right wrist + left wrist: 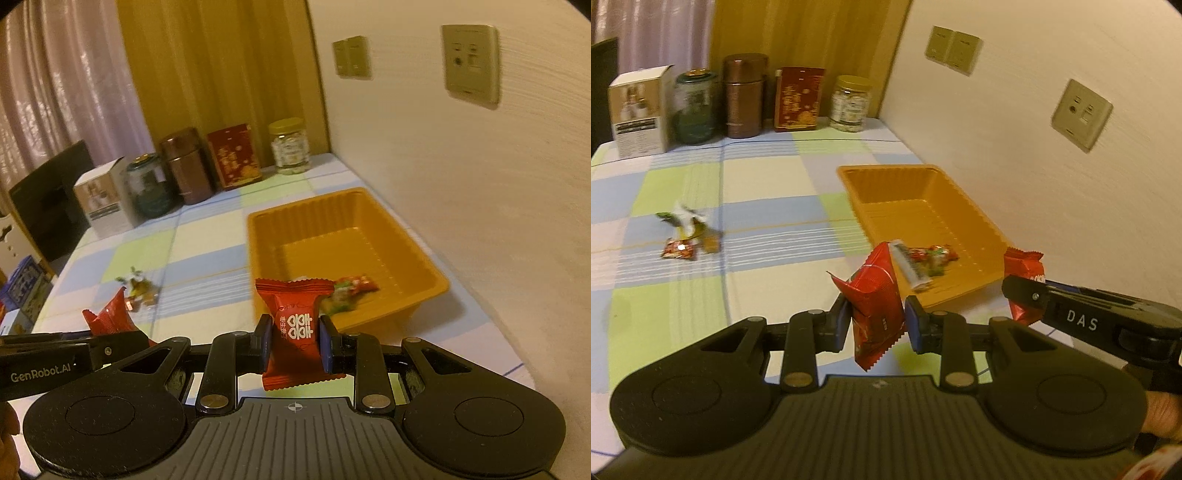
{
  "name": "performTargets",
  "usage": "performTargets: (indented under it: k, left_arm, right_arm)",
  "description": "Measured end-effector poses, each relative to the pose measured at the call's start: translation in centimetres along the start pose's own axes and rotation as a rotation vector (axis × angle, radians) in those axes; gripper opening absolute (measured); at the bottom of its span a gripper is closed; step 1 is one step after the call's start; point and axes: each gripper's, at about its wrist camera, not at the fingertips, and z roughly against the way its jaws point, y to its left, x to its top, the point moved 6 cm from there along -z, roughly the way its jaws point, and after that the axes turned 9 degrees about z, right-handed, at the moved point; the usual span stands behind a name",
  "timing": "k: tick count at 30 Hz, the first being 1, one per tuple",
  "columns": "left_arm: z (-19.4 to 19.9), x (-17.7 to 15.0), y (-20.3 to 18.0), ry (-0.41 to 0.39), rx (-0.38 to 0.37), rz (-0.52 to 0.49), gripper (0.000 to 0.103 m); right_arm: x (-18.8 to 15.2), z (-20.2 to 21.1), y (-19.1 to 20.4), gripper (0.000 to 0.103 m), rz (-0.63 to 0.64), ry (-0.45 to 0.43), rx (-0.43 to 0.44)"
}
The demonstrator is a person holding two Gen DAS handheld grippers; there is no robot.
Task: Organize snacks
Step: 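Carry both red candies over the orange tray, then open the left gripper then the right to drop the red candies in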
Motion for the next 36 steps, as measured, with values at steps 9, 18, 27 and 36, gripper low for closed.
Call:
performTargets:
  k: [9, 18, 27, 36]
  left_arm:
    - [-2.9, 0.8, -3.8, 0.028, -0.050, -0.045, 0.028]
    - [-6.0, 2.2, -6.0, 0.047, -0.073, -0.070, 0.028]
    - [-9.0, 4.0, -7.3, 0.062, -0.077, -0.085, 0.028]
    - [-11.8, 5.1, -7.8, 0.081, -0.074, -0.098, 0.028]
  right_arm:
    - [0.6, -0.6, -3.9, 0.027, -0.030, 0.002, -0.043]
    - [1.8, -1.9, -7.0, 0.027, -0.039, -0.004, -0.067]
    - [3.3, -4.3, -9.0, 0.027, -0.042, -0.009, -0.068]
    - [4.2, -6.3, -10.0, 0.027, -0.045, 0.001, -0.065]
